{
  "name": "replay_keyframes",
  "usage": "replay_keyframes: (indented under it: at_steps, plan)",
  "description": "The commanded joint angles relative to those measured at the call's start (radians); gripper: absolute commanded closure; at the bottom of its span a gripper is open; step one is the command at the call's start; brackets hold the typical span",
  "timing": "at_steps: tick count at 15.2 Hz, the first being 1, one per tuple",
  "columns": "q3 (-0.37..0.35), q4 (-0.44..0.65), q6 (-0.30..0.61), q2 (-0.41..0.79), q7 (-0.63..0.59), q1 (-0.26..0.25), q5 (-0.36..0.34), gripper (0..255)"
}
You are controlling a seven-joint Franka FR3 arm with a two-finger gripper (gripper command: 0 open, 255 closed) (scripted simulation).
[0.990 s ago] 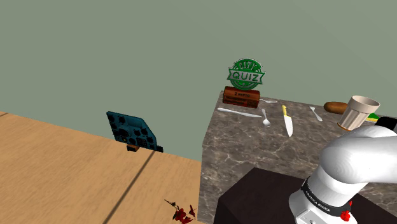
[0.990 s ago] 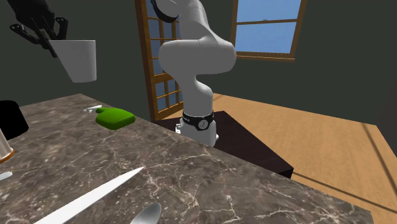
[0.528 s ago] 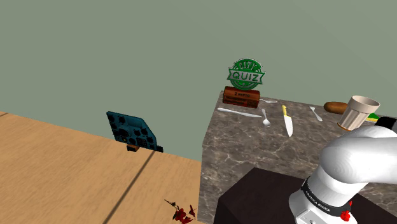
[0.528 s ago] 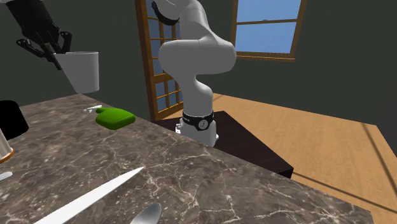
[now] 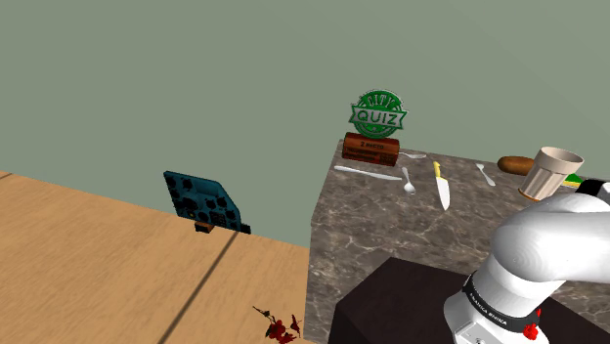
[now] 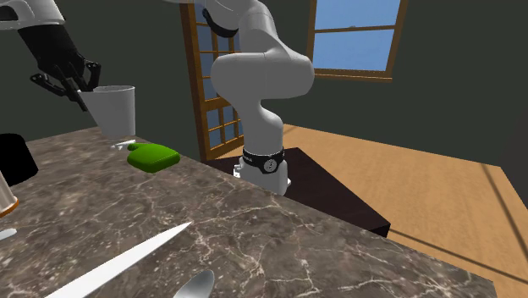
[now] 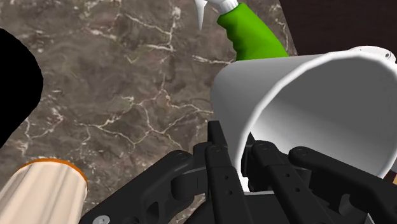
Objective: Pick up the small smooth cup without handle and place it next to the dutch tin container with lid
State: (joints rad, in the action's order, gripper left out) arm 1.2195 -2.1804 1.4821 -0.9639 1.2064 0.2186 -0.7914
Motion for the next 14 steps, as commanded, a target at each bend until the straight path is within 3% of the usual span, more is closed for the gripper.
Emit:
replay_keyframes:
  at_steps: [1,11,14]
  plan:
    - [0.016,-0.019,0.019,-0.006,-0.003,0.002,-0.014,255]
    - [0.115,-0.091,0.115,-0.025,-0.022,-0.012,-0.087,255]
    - [0.115,-0.091,0.115,-0.024,-0.022,-0.012,-0.087,255]
